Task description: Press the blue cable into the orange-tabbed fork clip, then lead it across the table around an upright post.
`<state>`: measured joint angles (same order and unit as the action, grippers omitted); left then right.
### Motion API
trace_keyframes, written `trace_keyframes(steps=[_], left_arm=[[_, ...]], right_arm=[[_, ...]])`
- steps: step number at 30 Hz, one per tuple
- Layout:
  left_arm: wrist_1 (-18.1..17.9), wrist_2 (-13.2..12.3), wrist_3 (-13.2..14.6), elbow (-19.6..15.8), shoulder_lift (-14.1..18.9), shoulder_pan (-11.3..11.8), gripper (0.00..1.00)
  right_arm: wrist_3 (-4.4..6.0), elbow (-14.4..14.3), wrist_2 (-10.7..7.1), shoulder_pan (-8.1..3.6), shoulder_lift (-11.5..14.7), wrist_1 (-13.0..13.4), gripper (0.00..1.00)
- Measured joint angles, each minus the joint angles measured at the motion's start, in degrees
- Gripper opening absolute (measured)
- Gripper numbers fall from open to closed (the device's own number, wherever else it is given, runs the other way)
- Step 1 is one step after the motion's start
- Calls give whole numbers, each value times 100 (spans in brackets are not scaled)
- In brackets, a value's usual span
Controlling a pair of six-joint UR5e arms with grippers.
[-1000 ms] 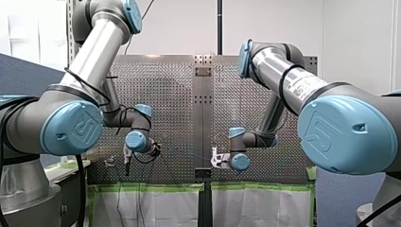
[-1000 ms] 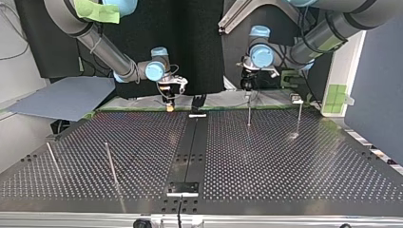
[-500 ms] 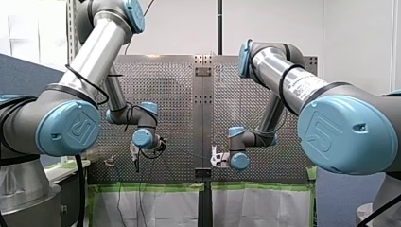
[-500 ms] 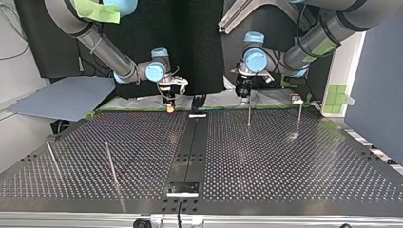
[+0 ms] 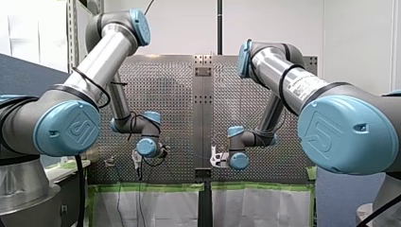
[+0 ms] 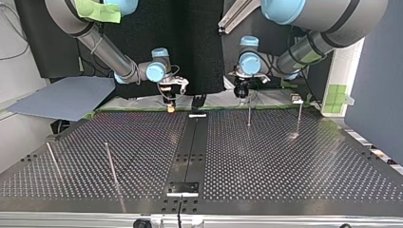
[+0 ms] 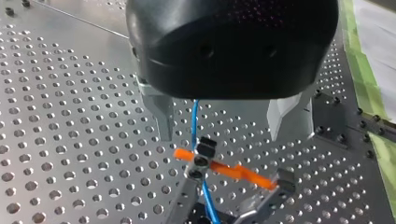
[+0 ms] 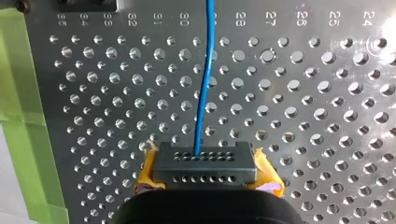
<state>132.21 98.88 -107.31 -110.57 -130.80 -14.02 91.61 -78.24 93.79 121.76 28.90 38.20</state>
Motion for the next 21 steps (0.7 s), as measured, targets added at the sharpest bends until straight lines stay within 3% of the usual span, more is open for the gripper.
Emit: trace_keyframes(steps=[13, 21], left_arm=[[142, 248, 83, 269, -30, -73, 100], [491, 388, 181, 551, -54, -84, 100]], right_arm=[[-1, 7, 0, -3, 0, -135, 0], [-10, 28, 0, -28, 4, -137, 0]])
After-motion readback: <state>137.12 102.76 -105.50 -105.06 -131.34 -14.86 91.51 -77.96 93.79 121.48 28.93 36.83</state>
